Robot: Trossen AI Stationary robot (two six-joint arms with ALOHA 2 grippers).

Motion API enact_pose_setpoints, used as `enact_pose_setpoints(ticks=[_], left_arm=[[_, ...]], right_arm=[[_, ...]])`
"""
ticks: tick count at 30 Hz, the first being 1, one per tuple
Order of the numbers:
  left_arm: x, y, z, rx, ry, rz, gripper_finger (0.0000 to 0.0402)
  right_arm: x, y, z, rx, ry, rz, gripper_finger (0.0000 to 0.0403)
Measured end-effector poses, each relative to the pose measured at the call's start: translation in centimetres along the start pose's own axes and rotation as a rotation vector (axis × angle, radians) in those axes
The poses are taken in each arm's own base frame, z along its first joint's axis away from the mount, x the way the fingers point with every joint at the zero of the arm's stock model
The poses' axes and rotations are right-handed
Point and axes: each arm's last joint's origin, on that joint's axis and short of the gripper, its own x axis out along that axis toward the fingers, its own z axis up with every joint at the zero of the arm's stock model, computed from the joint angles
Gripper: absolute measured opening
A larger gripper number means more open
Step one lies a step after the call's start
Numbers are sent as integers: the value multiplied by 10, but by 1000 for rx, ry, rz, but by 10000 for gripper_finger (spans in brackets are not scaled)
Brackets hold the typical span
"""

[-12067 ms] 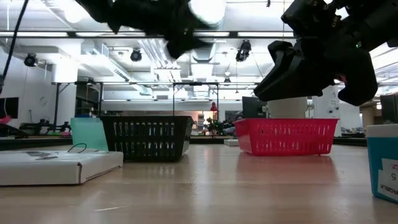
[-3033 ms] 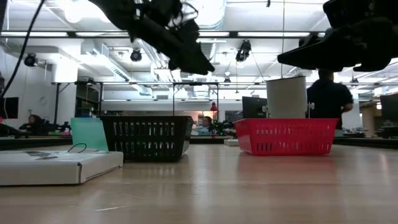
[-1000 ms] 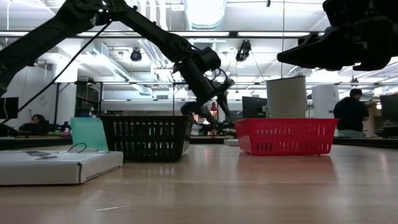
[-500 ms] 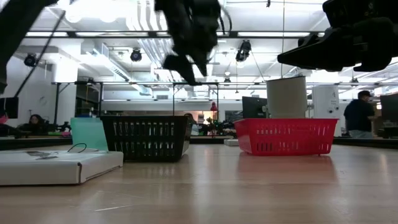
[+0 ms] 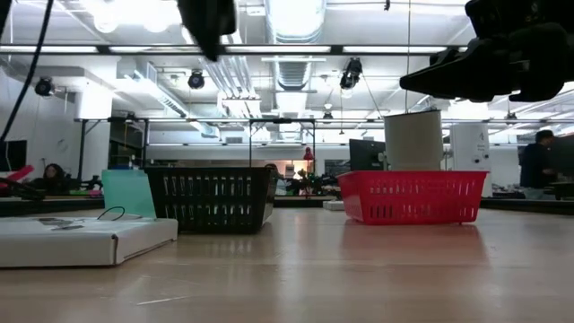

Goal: Pick and place items into bin
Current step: Put the bottom white card reader box into the black bin

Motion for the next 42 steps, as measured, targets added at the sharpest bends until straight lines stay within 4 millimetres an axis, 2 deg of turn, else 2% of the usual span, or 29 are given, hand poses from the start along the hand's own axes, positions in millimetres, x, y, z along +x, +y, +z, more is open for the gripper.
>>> enact_pose_setpoints(ticks=[3, 6, 16, 25, 42], left_arm=[[17, -19, -17, 54, 58, 13, 221], [31, -26, -31, 22, 106, 39, 221], [76, -7, -58, -80, 289, 77, 221], [99, -4, -62, 1, 231, 19, 221], [120, 3, -60, -14, 130, -17, 221]], right_arm=[[0, 0, 0, 2, 0, 0, 118], [0, 0, 0, 1, 0, 0, 116], [0, 0, 0, 1, 0, 0, 109], [0, 0, 0, 0, 1, 0, 107], [0, 0, 0, -1, 2, 1, 100]])
